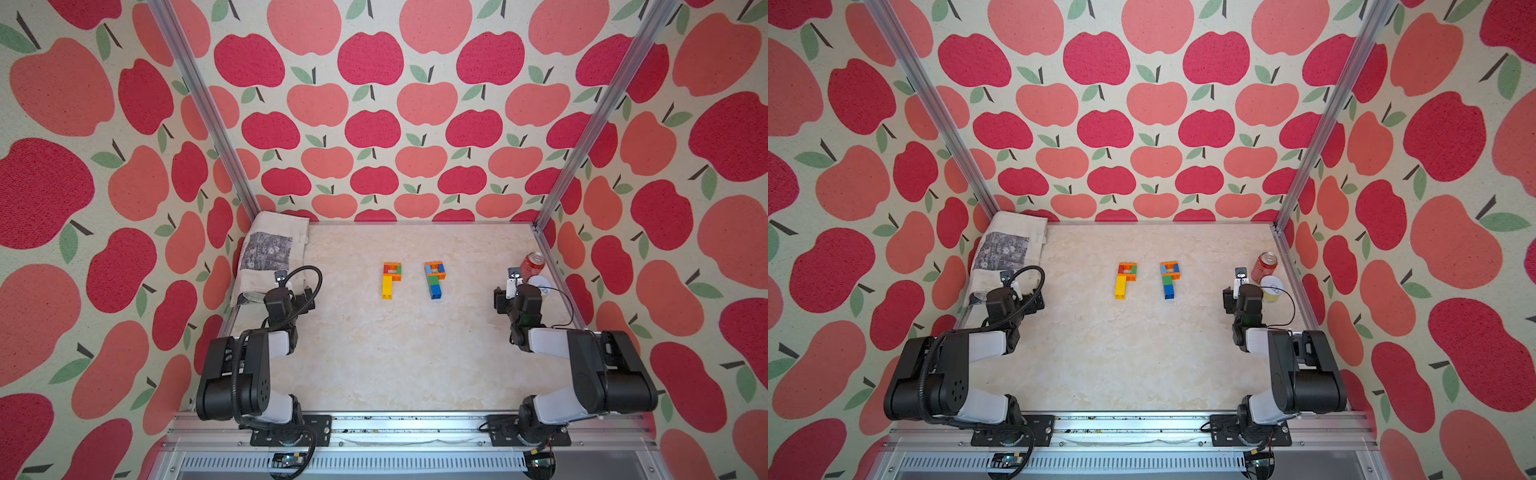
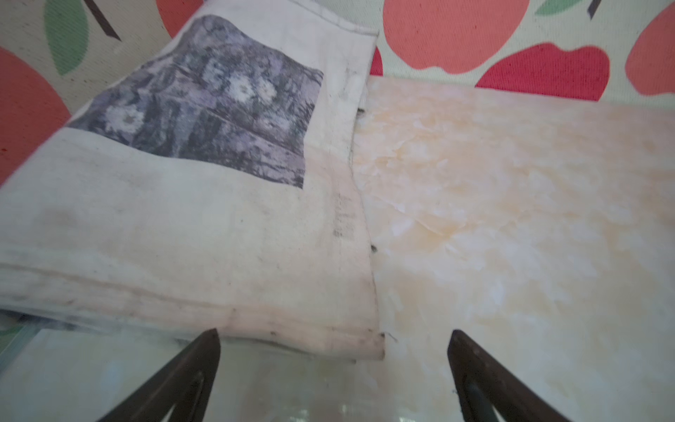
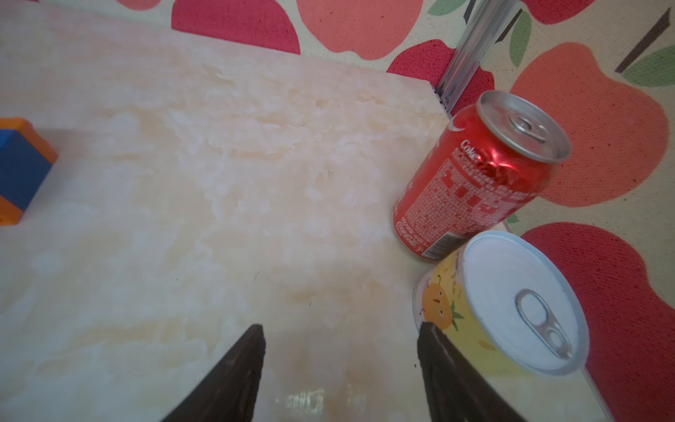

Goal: Assemble the letter p with lego
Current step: Reset both arms

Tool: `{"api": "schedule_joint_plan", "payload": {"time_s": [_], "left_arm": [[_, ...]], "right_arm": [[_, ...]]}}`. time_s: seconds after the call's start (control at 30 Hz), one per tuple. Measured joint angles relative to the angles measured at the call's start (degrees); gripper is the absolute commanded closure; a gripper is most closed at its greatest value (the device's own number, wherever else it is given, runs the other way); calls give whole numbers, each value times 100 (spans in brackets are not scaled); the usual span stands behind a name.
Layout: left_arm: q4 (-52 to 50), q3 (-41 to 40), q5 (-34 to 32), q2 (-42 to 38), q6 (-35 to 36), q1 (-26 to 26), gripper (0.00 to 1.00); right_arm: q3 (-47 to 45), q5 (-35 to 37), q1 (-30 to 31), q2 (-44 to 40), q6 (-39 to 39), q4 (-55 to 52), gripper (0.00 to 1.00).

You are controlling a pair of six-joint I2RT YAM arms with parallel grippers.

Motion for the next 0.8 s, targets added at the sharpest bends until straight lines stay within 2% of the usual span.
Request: {"api": "schedule_joint_plan", "payload": {"time_s": [0.07,0.1,0.13,0.53,0.8], "left_arm": [[9,-90,160,190,-11,101,1],[13,-105,229,197,-9,87,1],[109,-105,258,216,-7,55,0],[369,-72,238,234,11,-118,1],[367,-68,227,234,57,-186,1]], "right_arm": [[-107,-411,-212,238,103,431,21],[-149,-586,-225,308,140,503,15],[-179,-721,-225,348,164,542,1],[-234,-1134,-131,387,245,1027,1],[-234,-997,114,387,157,1027,1]]}}
